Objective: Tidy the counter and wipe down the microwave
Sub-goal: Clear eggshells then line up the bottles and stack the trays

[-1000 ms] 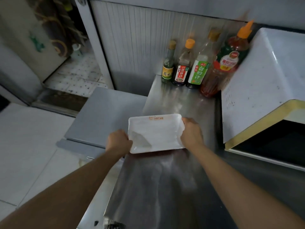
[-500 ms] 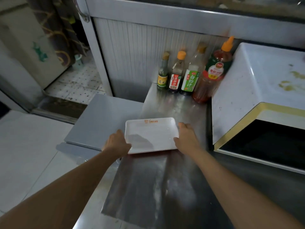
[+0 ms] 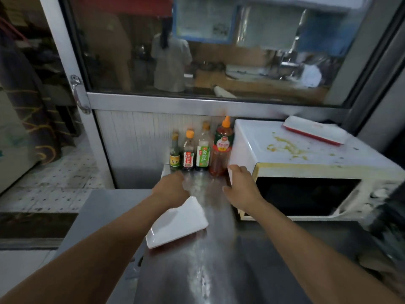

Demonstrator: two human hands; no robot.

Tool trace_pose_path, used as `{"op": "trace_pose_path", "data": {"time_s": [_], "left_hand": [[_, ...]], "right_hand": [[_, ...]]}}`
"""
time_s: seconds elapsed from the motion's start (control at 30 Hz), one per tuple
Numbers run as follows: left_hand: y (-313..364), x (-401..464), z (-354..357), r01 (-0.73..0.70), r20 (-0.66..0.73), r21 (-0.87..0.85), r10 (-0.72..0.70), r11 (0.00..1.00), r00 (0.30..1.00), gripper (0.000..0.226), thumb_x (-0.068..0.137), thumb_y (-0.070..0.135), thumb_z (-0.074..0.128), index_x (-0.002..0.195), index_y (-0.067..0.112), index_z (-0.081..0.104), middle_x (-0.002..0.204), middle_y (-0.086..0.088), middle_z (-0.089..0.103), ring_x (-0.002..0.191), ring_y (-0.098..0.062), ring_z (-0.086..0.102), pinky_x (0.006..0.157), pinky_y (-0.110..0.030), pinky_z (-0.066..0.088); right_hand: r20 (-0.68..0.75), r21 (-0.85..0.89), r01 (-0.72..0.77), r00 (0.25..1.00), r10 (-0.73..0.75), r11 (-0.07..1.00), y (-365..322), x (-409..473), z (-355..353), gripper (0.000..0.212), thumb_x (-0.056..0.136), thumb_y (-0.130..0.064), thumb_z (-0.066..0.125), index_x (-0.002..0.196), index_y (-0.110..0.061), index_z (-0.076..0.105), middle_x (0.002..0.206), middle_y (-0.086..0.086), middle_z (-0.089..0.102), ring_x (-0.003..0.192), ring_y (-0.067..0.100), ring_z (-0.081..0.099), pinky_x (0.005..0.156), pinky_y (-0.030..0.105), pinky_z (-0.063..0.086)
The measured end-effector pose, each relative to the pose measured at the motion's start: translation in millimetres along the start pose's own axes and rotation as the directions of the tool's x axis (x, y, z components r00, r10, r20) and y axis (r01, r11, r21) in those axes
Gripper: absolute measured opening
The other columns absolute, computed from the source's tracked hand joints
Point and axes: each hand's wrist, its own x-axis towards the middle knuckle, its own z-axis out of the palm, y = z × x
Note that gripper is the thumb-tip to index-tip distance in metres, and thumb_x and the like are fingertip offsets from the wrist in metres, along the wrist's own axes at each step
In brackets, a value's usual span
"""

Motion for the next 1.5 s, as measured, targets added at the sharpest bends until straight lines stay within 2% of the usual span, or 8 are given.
{"op": "trace_pose_path", "data": {"time_s": [0.23,0.47,0.63,0.73,1.07,1.23,1.37,1.5], "left_hand": [[77.8,8.3,-14.2,-0.221,-0.008,0.038,0.221,0.975,0.975,0.035,0.084,0.025,0.061,0.115,0.016,0.050,0.112,-0.007,0.062,0.087,-0.017,0.049,0.073,-0.027,0.038],[158.2,38.0,-6.4,-0.332,-0.055,0.044,0.335,0.942,0.941,0.038,0.086,0.033,0.057,0.120,0.017,0.053,0.116,-0.006,0.061,0.107,-0.023,0.056,0.074,-0.025,0.038],[222.1,75.2,5.9,-0.348,-0.029,0.002,0.348,0.937,0.937,0.040,0.089,0.034,0.056,0.124,0.016,0.053,0.122,-0.008,0.061,0.114,-0.026,0.055,0.094,-0.031,0.045],[260.2,102.8,17.2,-0.353,-0.046,-0.012,0.352,0.935,0.935,0.040,0.089,0.034,0.055,0.124,0.016,0.053,0.122,-0.006,0.061,0.113,-0.026,0.055,0.092,-0.030,0.045],[357.7,207.5,69.4,-0.280,-0.075,0.019,0.280,0.960,0.957,0.046,0.089,0.029,0.055,0.132,0.015,0.048,0.131,-0.006,0.054,0.120,-0.024,0.051,0.096,-0.033,0.043],[377.6,251.2,86.5,-0.190,-0.093,0.106,0.200,0.976,0.975,0.026,0.089,0.025,0.052,0.109,0.010,0.057,0.113,-0.008,0.062,0.091,-0.023,0.055,0.073,-0.029,0.041],[384.3,273.8,100.3,-0.129,-0.108,0.135,0.144,0.982,0.984,0.026,0.089,0.022,0.051,0.109,0.007,0.057,0.110,-0.012,0.062,0.100,-0.029,0.059,0.077,-0.031,0.045],[385.3,284.9,105.1,-0.047,-0.113,0.124,0.061,0.991,0.992,0.012,0.083,0.007,0.055,0.092,0.005,0.063,0.099,-0.012,0.066,0.093,-0.029,0.063,0.071,-0.030,0.047]], "right_hand": [[-0.178,-0.012,-0.137,0.975,0.133,0.990,41.0,-16.6,-77.8,0.058,0.090,-0.019,0.058,0.140,-0.009,0.031,0.137,0.011,0.037,0.128,0.028,0.036,0.100,0.038,0.039],[-0.304,-0.011,-0.284,0.914,0.268,0.959,102.7,-12.9,-143.8,0.055,0.090,-0.023,0.059,0.136,-0.006,0.034,0.136,0.013,0.038,0.127,0.030,0.036,0.098,0.039,0.040],[-0.348,0.012,-0.368,0.870,0.349,0.930,158.2,14.0,-182.4,0.056,0.090,-0.025,0.058,0.137,-0.008,0.033,0.136,0.013,0.038,0.127,0.030,0.036,0.096,0.039,0.040],[-0.359,0.024,-0.390,0.856,0.373,0.920,196.5,36.5,-202.1,0.054,0.090,-0.025,0.058,0.135,-0.007,0.035,0.135,0.014,0.039,0.127,0.031,0.038,0.097,0.038,0.040],[-0.276,-0.015,-0.407,0.880,0.387,0.913,313.8,125.7,-221.4,0.041,0.089,-0.029,0.057,0.121,-0.005,0.046,0.124,0.014,0.054,0.117,0.032,0.048,0.084,0.031,0.041],[-0.217,-0.012,-0.399,0.896,0.388,0.917,346.1,164.1,-208.6,0.047,0.087,-0.034,0.057,0.122,-0.006,0.043,0.122,0.014,0.056,0.117,0.032,0.049,0.091,0.034,0.042],[-0.207,-0.034,-0.391,0.903,0.376,0.920,356.4,186.1,-200.6,0.042,0.085,-0.036,0.057,0.115,-0.008,0.047,0.116,0.011,0.059,0.113,0.030,0.053,0.085,0.033,0.044],[-0.183,-0.025,-0.396,0.905,0.385,0.918,357.9,198.9,-192.8,0.036,0.085,-0.024,0.057,0.115,-0.006,0.048,0.116,0.012,0.055,0.111,0.029,0.051,0.083,0.032,0.044]]}}
